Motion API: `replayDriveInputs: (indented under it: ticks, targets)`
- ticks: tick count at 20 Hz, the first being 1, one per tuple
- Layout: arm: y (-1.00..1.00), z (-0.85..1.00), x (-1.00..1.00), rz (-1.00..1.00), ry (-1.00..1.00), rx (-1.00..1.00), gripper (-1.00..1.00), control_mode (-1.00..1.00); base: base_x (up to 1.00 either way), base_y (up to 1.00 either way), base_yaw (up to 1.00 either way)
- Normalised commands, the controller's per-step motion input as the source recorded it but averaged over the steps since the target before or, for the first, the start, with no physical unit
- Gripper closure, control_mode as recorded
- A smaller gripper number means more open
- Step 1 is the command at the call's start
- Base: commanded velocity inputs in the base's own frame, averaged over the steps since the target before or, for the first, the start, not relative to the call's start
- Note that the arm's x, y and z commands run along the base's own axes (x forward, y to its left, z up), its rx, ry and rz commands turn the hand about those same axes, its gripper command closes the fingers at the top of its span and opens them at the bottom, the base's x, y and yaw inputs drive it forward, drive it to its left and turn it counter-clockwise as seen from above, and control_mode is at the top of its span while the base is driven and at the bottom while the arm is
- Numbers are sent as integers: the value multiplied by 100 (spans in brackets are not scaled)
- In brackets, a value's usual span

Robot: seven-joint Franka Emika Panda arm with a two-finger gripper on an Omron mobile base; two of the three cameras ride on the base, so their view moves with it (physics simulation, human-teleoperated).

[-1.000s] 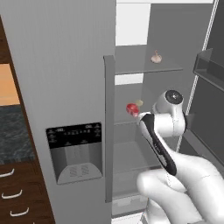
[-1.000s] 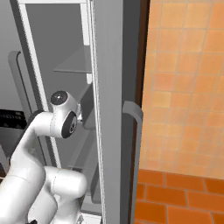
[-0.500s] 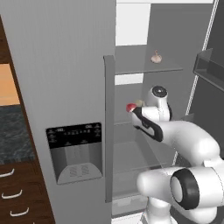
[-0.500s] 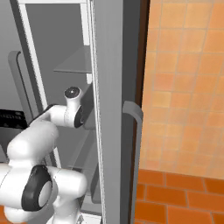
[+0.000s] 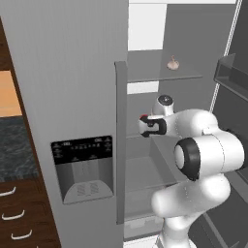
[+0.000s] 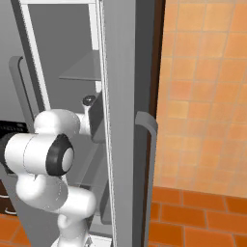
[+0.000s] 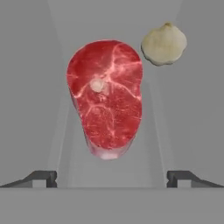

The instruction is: Place one garlic and one steak in each tupperware on the nearby counter, to pack two identical lunches.

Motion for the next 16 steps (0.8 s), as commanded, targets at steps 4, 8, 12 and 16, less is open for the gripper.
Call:
replayDriveInputs:
  ticks: [4,8,12,16]
  targets:
    - [0,-31,75,0,3,0,-100,-100,0,0,0]
    - [0,-27,64,0,3,0,-100,-100,0,0,0]
    - [0,-62,16,-1,8,0,-100,-100,0,0,0]
    - [0,-96,-41,-5,4,0,-100,-100,0,0,0]
